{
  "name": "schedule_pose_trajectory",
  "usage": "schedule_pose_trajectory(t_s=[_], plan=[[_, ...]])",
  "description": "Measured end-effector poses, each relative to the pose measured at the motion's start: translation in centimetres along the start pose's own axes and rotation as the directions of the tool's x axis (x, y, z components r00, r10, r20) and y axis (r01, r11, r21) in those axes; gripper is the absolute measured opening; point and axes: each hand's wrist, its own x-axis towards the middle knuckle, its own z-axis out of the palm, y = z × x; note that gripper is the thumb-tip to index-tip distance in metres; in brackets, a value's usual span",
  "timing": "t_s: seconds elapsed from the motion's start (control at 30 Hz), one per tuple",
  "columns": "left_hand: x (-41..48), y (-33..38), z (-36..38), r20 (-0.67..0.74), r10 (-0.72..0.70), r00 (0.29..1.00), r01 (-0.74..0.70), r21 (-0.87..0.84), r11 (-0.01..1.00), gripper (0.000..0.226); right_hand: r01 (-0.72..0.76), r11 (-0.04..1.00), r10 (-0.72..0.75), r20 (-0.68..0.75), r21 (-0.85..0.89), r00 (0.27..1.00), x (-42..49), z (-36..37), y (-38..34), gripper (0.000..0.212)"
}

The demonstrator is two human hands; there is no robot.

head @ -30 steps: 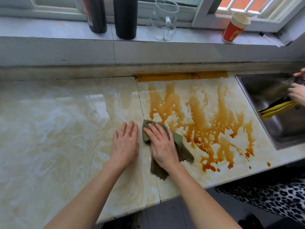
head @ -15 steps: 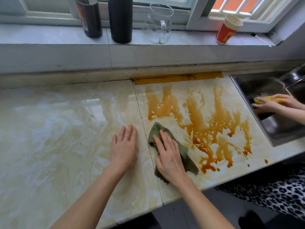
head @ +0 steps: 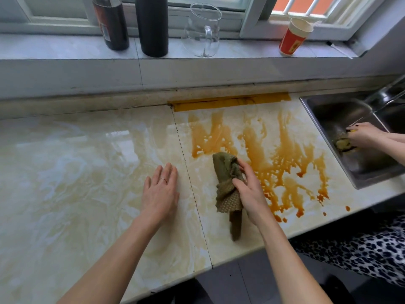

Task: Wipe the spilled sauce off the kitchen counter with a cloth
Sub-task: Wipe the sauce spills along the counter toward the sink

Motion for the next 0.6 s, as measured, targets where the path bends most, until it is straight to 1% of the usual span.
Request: schedule_pose_trajectory(t_s=[0.03, 0.07, 0.1, 0.13, 0.17, 0.2, 0.23, 0.27, 0.3, 0.37, 0.4, 0.47, 0.5, 0.53, 0.6], plan=[[0.0, 0.0, 0.0, -0.001, -0.002, 1.0, 0.002, -0.003, 1.0, 0.068, -0.061, 0.998, 0.059, 0.048, 0.029, 0.997, -0.4, -0.4, 0.0, 0.048], [0.0, 0.1, 0.0, -0.004, -0.002, 1.0, 0.002, -0.005, 1.0, 0.068, -0.07, 0.996, 0.074, 0.058, -0.061, 0.996, -0.9, -0.8, 0.3, 0.049], [0.1, 0.2, -0.1, -0.004, -0.003, 1.0, 0.003, -0.008, 1.0, 0.068, -0.067, 0.979, 0.07, 0.012, -0.193, 0.997, -1.4, -1.0, 0.8, 0.051], [0.1, 0.2, -0.1, -0.003, -0.004, 1.0, 0.004, -0.009, 1.0, 0.068, -0.065, 0.946, 0.041, -0.081, -0.318, 0.996, -1.8, -1.2, 1.6, 0.052], [0.1, 0.2, 0.0, -0.002, -0.003, 1.0, 0.003, -0.006, 1.0, 0.067, -0.045, 0.914, -0.022, -0.159, -0.403, 0.987, -2.2, -1.2, 2.2, 0.053], [0.1, 0.2, 0.1, -0.005, -0.005, 1.0, 0.005, 0.001, 1.0, 0.067, -0.008, 0.902, -0.086, -0.197, -0.431, 0.977, -2.6, -0.9, 2.5, 0.052], [0.1, 0.2, 0.1, -0.008, -0.007, 1.0, 0.007, 0.006, 1.0, 0.067, 0.036, 0.891, -0.135, -0.187, -0.453, 0.973, -2.8, -0.3, 2.8, 0.053], [0.1, 0.3, 0.2, -0.009, -0.01, 1.0, 0.01, 0.003, 1.0, 0.067, 0.077, 0.858, -0.172, -0.143, -0.508, 0.975, -3.0, 0.5, 3.0, 0.055], [0.1, 0.3, 0.3, -0.009, -0.012, 1.0, 0.012, -0.005, 1.0, 0.067, 0.109, 0.803, -0.2, -0.093, -0.586, 0.975, -2.9, 1.4, 3.6, 0.058], [0.2, 0.3, 0.2, -0.009, -0.013, 1.0, 0.013, -0.009, 1.0, 0.067, 0.132, 0.709, -0.218, -0.038, -0.693, 0.975, -2.7, 3.1, 4.8, 0.064], [0.2, 0.4, 0.2, -0.007, -0.013, 1.0, 0.013, -0.001, 1.0, 0.067, 0.124, 0.677, -0.217, -0.036, -0.726, 0.975, -2.5, 3.9, 5.4, 0.065], [0.2, 0.4, 0.2, -0.006, -0.015, 1.0, 0.015, 0.01, 1.0, 0.067, 0.147, 0.658, -0.241, -0.022, -0.738, 0.97, -2.7, 5.2, 5.7, 0.061], [0.2, 0.3, 0.3, -0.007, -0.016, 1.0, 0.016, 0.011, 1.0, 0.067, 0.201, 0.651, -0.275, 0.019, -0.732, 0.961, -3.1, 5.9, 5.6, 0.057], [0.2, 0.3, 0.3, -0.012, -0.017, 1.0, 0.017, 0.006, 1.0, 0.067, 0.284, 0.626, -0.326, 0.088, -0.726, 0.941, -3.7, 6.6, 5.6, 0.053], [0.2, 0.3, 0.4, -0.018, -0.018, 1.0, 0.017, -0.011, 1.0, 0.067, 0.445, 0.551, -0.421, 0.225, -0.706, 0.879, -5.0, 7.4, 5.9, 0.048]])
